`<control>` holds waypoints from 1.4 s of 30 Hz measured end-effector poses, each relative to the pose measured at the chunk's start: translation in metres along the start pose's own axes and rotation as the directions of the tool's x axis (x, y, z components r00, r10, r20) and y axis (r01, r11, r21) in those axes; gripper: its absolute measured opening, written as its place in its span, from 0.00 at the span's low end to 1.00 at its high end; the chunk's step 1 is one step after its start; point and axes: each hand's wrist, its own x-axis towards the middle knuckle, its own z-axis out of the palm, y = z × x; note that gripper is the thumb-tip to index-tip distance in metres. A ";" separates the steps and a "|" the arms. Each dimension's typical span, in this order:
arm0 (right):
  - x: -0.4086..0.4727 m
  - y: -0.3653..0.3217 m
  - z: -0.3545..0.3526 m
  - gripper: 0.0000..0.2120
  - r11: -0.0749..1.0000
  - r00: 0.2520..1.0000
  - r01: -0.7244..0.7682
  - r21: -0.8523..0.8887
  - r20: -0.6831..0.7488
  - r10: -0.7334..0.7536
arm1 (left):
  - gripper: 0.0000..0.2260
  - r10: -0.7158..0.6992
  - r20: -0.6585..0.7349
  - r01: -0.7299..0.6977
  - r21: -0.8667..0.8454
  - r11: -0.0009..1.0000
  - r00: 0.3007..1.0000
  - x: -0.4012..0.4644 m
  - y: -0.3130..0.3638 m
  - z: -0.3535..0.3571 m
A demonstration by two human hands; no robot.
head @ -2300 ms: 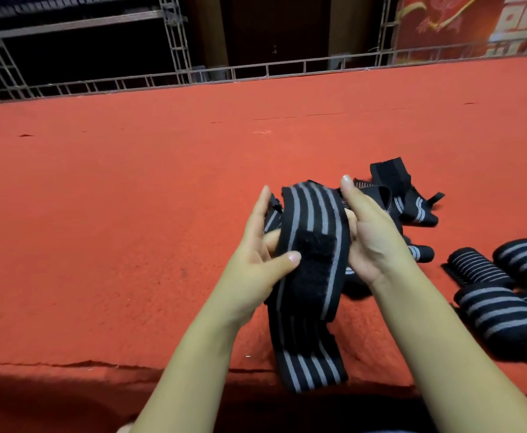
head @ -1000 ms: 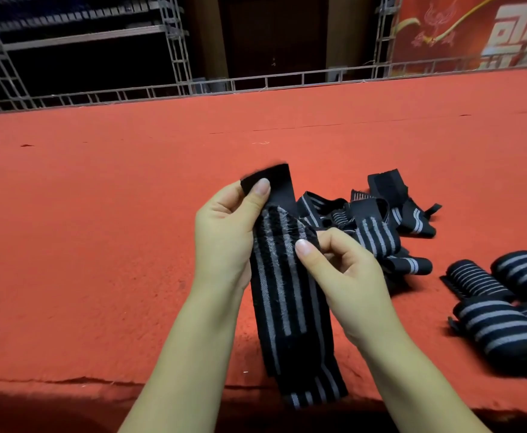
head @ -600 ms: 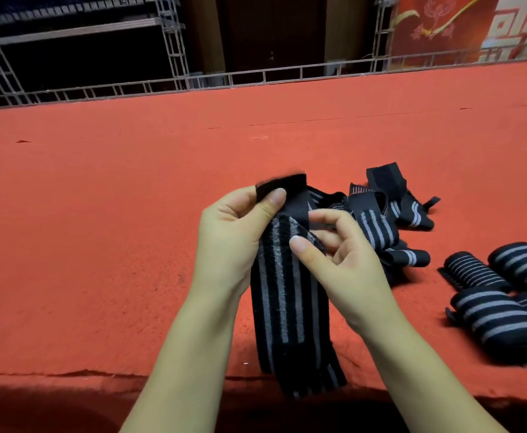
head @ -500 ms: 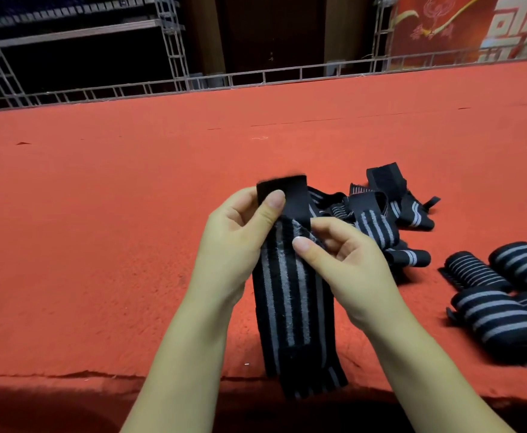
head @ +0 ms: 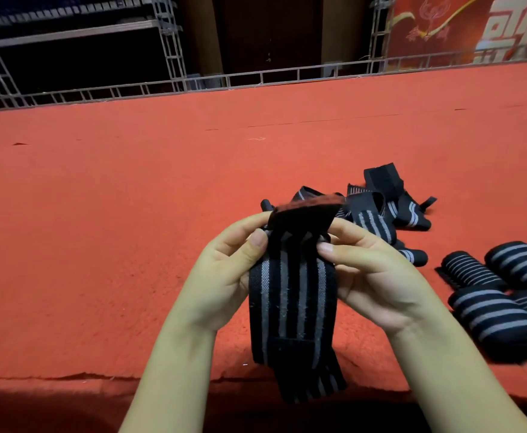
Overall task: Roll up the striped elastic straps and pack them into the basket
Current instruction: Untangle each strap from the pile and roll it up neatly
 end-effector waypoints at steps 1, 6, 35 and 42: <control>0.000 0.000 0.000 0.19 1.000 1.000 -0.010 0.023 -0.009 0.010 | 0.08 -0.006 -0.008 0.006 -0.010 1.000 1.000 0.000 -0.001 0.002; 0.000 -0.001 0.006 0.15 0.999 0.997 0.027 0.042 -0.067 -0.024 | 0.12 -0.033 -0.031 0.031 -0.063 0.998 0.999 0.002 0.002 0.007; -0.001 -0.004 0.019 0.17 0.806 0.916 0.347 -0.480 -0.011 -0.401 | 0.20 -0.058 -0.016 0.060 0.285 0.957 0.998 -0.003 -0.014 0.021; 0.001 -0.012 0.017 0.18 0.718 0.806 0.445 -0.535 -0.110 -0.581 | 0.16 -0.045 -0.053 0.058 0.285 0.957 0.998 -0.006 -0.024 0.030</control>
